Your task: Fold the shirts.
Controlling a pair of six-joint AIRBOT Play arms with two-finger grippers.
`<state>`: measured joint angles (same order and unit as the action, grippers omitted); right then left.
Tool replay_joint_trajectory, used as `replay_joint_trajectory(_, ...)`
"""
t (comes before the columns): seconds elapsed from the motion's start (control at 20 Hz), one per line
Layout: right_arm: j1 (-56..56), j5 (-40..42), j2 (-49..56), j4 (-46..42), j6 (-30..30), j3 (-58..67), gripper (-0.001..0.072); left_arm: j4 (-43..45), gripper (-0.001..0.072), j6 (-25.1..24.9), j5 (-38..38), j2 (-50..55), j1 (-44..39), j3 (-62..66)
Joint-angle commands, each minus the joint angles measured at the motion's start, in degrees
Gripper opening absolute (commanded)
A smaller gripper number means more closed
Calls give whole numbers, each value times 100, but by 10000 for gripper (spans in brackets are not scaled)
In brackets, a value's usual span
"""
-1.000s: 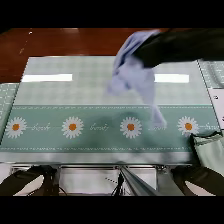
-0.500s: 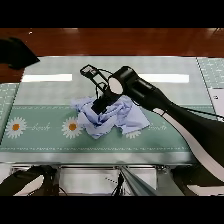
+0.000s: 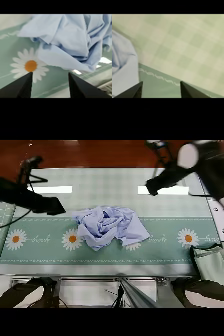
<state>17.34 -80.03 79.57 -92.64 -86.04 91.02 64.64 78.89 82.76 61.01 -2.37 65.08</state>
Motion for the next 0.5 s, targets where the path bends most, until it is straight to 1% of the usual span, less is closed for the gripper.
replay_joint_trajectory(0.0,-1617,-396,-146,1027,264,-166,551,-1915,558,-870,-474,-44,1014,-1528)
replay_joint_trajectory(0.05,-2004,-389,-146,1451,376,-306,551,-2111,605,-1054,-485,-26,1390,-1805)
replay_joint_trajectory(0.1,-2308,-361,-144,1808,490,-452,551,-2111,631,-1141,-501,28,1753,-2017)
replay_joint_trajectory(0.2,-2765,-238,-146,2347,723,-774,551,-2116,631,-1340,-643,208,2247,-2229)
replay_joint_trajectory(0.3,-2957,-50,-144,2549,804,-1054,550,-2118,630,-1567,-911,490,2339,-2238)
replay_joint_trajectory(0.45,-2953,223,-144,2677,885,-1408,549,-2122,629,-1679,-1652,1003,2109,-2232)
